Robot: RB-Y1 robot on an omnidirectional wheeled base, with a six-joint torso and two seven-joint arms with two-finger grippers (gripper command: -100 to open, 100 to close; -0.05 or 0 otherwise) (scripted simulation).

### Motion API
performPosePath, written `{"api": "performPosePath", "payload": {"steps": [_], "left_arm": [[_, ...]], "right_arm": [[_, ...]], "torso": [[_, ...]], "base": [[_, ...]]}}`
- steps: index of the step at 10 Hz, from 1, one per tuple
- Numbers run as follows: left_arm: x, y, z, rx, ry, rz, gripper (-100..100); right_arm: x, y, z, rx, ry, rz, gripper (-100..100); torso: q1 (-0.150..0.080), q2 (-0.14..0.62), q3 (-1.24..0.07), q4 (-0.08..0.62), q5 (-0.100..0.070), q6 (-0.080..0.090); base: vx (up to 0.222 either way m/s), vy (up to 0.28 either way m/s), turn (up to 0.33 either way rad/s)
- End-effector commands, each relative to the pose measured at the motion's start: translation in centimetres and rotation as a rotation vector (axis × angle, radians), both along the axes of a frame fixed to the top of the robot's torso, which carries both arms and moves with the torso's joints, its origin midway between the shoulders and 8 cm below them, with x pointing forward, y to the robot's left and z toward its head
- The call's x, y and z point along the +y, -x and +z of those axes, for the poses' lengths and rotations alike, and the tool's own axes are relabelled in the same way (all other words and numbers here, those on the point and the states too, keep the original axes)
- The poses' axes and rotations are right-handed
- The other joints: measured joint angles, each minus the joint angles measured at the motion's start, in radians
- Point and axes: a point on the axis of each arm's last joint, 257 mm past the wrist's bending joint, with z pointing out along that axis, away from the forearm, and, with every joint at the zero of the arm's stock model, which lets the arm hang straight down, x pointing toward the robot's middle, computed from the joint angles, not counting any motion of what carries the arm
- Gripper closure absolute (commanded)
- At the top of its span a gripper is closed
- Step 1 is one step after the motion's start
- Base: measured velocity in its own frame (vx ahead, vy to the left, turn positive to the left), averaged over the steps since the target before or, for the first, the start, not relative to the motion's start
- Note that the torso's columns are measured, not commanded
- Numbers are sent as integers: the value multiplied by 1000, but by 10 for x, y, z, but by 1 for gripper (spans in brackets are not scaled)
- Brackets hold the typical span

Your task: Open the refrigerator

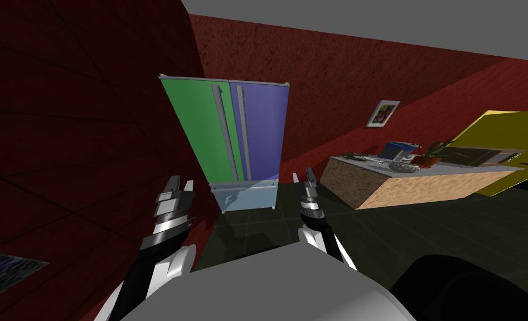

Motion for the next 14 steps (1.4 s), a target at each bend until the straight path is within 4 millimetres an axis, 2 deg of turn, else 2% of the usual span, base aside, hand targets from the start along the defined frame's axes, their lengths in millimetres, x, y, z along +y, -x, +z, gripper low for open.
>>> {"api": "performPosePath", "payload": {"steps": [1,9,10,11,14], "left_arm": [[0,0,0,0,0,0,0],[0,0,0,0,0,0,0],[-3,-4,-4,11,-40,-17,-100],[-5,-8,-8,20,-67,-26,-100],[-3,-21,-23,44,-141,-41,-100]], "right_arm": [[0,0,0,0,0,0,0],[0,0,0,0,0,0,0],[0,0,0,0,0,0,0],[0,0,0,0,0,0,0],[0,0,0,0,0,0,0]], "torso": [[0,40,-82,41,0,0],[0,618,-1234,617,0,0],[0,691,-1382,691,0,0],[0,725,-1451,724,0,0],[-1,736,-1477,737,0,0]], "base": [[0,0,0],[0,0,0],[16,-11,17],[26,-18,29],[48,-37,35]]}}
